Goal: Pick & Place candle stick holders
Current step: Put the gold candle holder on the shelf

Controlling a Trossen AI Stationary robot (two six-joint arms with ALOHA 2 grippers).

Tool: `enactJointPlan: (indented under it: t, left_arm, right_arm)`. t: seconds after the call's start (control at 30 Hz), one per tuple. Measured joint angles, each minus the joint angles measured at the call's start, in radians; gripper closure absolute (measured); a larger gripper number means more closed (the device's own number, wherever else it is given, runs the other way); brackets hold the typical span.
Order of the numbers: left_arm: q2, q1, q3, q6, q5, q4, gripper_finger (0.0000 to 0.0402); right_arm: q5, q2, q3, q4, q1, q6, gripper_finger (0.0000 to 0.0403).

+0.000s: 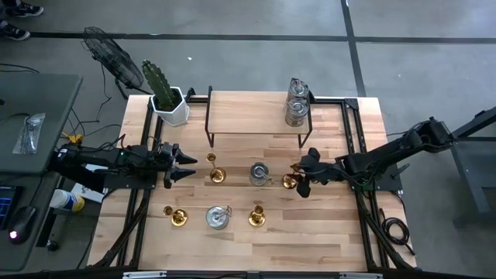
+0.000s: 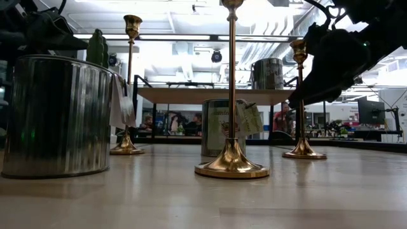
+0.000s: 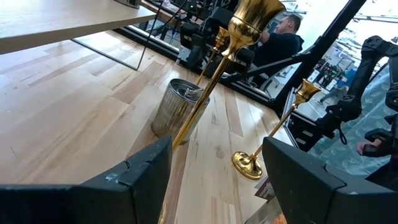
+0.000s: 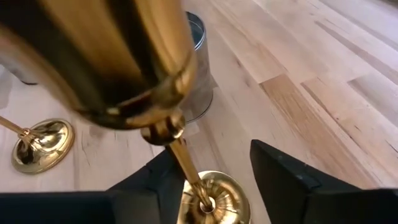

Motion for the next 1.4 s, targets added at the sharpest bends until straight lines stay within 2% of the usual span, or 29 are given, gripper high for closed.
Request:
enactJointPlan:
  t: [0.33,0.63,0.8,1.0,1.23,1.4]
  left_arm:
    - [0.000,0.000,0.000,0.000,-0.020,0.002,0.0156]
    - [0.000,0.000,-0.004,-0.036,-0.095,0.049,0.0156]
    - [0.000,0.000,-0.004,-0.103,-0.148,0.053,0.0156]
    - [0.000,0.000,0.009,-0.062,-0.160,0.139,0.0156]
    - [0.005,0.000,0.121,0.062,-0.219,0.124,0.0156]
    - [0.068,0.000,0.244,0.138,-0.252,0.123,0.0156]
  right_arm:
    - [-0.091,0.000,0.000,0.000,0.000,0.001,0.0322]
    - [-0.091,-0.001,0.002,0.005,-0.001,-0.003,0.0387]
    - [-0.146,-0.002,0.005,0.022,-0.001,0.007,0.0391]
    - [-0.231,-0.001,0.070,-0.025,-0.001,0.004,0.0394]
    - [-0.344,-0.001,0.211,-0.258,-0.041,0.009,0.0395]
    - [-0.420,-0.001,0.316,-0.357,-0.083,0.009,0.0395]
